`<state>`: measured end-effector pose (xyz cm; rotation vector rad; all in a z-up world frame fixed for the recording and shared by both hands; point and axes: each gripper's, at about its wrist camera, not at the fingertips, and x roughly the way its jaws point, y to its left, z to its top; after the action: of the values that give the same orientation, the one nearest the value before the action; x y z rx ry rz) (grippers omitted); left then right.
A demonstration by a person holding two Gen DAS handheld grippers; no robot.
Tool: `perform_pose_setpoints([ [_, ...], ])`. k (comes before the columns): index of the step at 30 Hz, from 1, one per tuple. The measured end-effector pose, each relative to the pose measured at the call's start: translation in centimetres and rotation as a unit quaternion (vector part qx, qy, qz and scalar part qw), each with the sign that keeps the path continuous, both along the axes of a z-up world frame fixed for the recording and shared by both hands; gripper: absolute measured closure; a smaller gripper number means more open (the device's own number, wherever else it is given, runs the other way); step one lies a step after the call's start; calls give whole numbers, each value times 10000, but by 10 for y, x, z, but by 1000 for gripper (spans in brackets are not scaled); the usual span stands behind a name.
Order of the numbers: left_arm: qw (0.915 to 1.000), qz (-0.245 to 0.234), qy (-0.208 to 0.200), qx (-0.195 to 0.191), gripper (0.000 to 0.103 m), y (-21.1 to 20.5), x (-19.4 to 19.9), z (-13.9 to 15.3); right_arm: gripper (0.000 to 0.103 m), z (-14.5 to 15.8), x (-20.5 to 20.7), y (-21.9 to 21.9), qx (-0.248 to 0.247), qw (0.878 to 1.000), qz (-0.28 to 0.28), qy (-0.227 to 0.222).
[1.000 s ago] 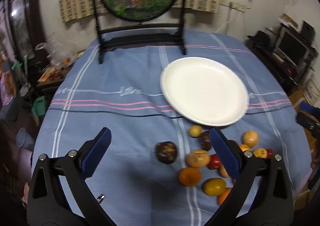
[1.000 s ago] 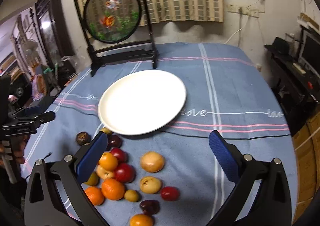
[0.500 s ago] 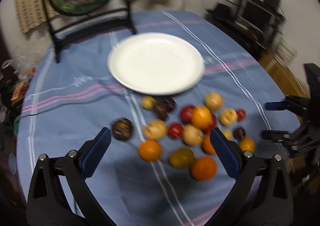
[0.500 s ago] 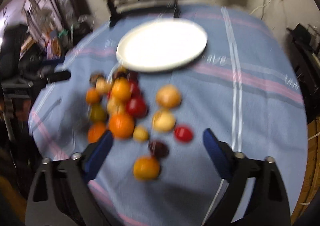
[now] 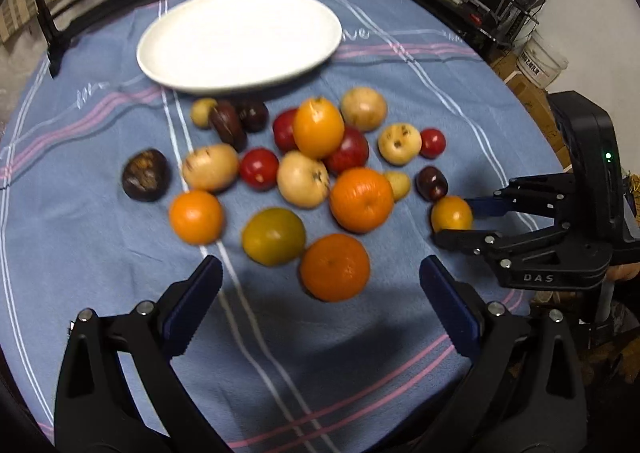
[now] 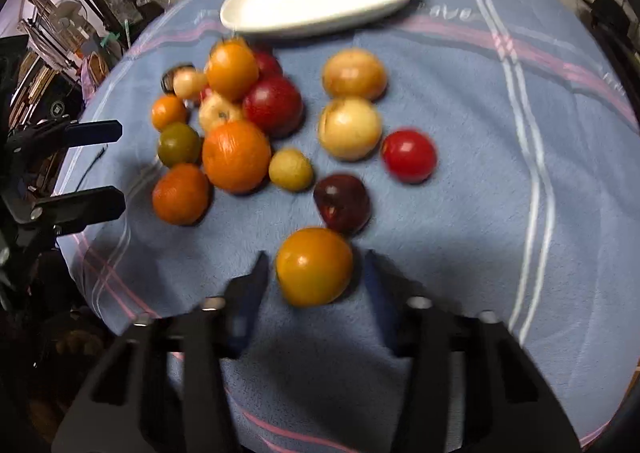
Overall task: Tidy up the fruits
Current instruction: 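Grasp a mandarin with the left gripper while the right grasps an orange-yellow fruit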
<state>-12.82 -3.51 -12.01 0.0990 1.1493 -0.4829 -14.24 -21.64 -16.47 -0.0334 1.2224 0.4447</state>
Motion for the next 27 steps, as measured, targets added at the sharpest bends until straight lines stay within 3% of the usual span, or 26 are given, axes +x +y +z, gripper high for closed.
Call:
perform_pose_setpoints([
  [4, 9999, 102, 122, 56, 4, -7, 5, -12, 64, 3, -6, -3, -8, 9999, 64, -89],
  [8, 9993, 234, 304, 21, 22, -9, 13, -22, 64, 5, -4, -9, -27, 9999, 24, -124],
  [15, 9989, 324, 326, 104, 24, -10, 19, -28, 64, 4, -6, -17, 15, 9999, 44, -113],
  [18, 9985, 231, 294, 391, 31, -15, 18, -27, 64, 4, -3, -14, -18, 9999, 44, -100],
  [22, 9979, 318, 525, 208, 35, -9, 19, -30, 64, 4, 1, -14, 1, 9999, 80, -83],
  [25, 9956, 319, 872, 133, 33, -12, 19, -39, 64, 5, 2, -10, 29, 9999, 150, -74],
  [27, 9952, 370, 894, 124, 33, -11, 19, -42, 64, 4, 3, -9, 44, 9998, 169, -68],
])
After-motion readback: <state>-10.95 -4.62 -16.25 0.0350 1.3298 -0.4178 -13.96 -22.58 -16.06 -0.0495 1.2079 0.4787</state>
